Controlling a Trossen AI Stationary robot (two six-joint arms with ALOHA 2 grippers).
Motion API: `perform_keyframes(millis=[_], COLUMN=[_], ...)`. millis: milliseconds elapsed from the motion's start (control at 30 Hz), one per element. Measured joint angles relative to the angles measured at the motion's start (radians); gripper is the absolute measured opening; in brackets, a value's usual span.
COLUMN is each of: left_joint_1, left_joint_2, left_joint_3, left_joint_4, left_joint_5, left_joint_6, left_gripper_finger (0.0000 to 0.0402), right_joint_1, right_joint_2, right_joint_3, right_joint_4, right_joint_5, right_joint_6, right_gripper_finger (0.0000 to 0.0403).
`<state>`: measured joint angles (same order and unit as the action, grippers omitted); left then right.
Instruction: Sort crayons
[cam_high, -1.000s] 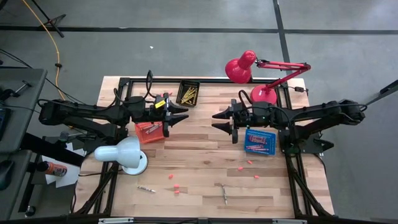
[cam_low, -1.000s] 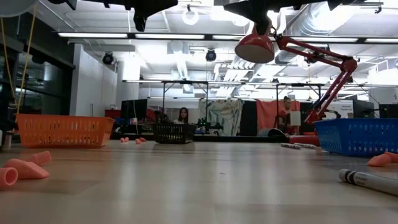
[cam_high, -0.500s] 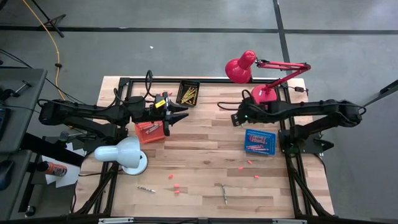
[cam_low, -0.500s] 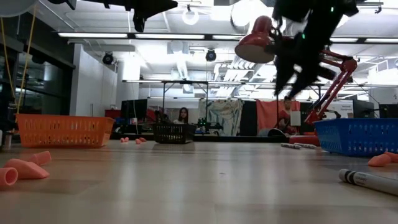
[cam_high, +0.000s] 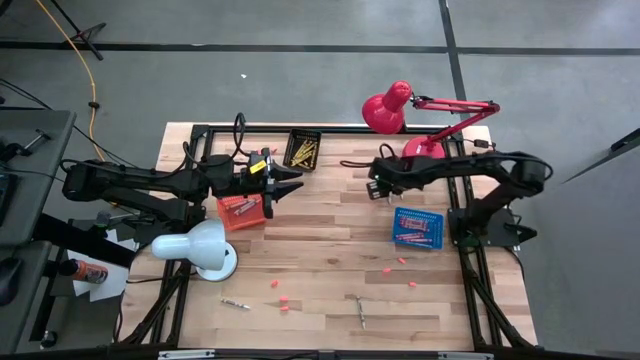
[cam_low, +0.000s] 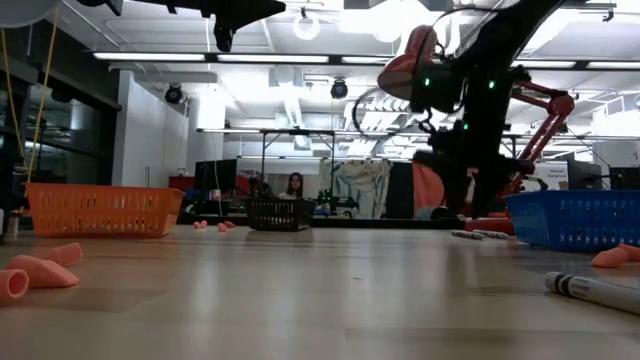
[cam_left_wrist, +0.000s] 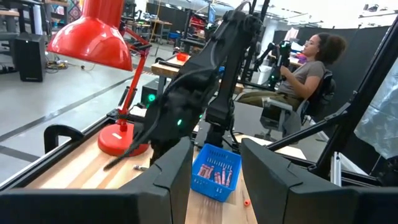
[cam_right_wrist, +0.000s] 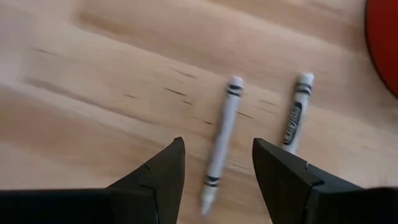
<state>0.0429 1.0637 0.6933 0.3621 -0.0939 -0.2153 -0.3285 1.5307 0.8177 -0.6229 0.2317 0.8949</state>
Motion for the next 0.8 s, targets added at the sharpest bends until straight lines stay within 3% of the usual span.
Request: perform_keyframes(millis=[367,467,633,800], left_joint_1=[0.001,0.001,0.001,0.001], left_joint_2=[0.0,0.0,0.0,0.0], left_joint_3=[0.0,0.0,0.0,0.0], left_joint_4=[-0.002,-0.003,-0.007,-0.007], left_joint_5=[0.0,0.0,0.0,0.0], left_joint_6=[0.001,0.001,0.011,0.018], left_gripper_finger=[0.0124,0.0124,0.0124,0.0124], right_joint_1=[-0.005,-0.005,-0.005,0.011], right_joint_2=[0.134,0.15,0.151,0.149], right_joint_3=[0.005,0.005,0.005,0.003], right_joint_4=[0.061,0.062,0.068,0.069], right_joint_5=[-0.008,-0.017,-0.04,-0.045], right_joint_6=[0.021,-0.001,-0.058,-0.093], right_gripper_finger=[0.0174,0.0139,0.0022,0.0021])
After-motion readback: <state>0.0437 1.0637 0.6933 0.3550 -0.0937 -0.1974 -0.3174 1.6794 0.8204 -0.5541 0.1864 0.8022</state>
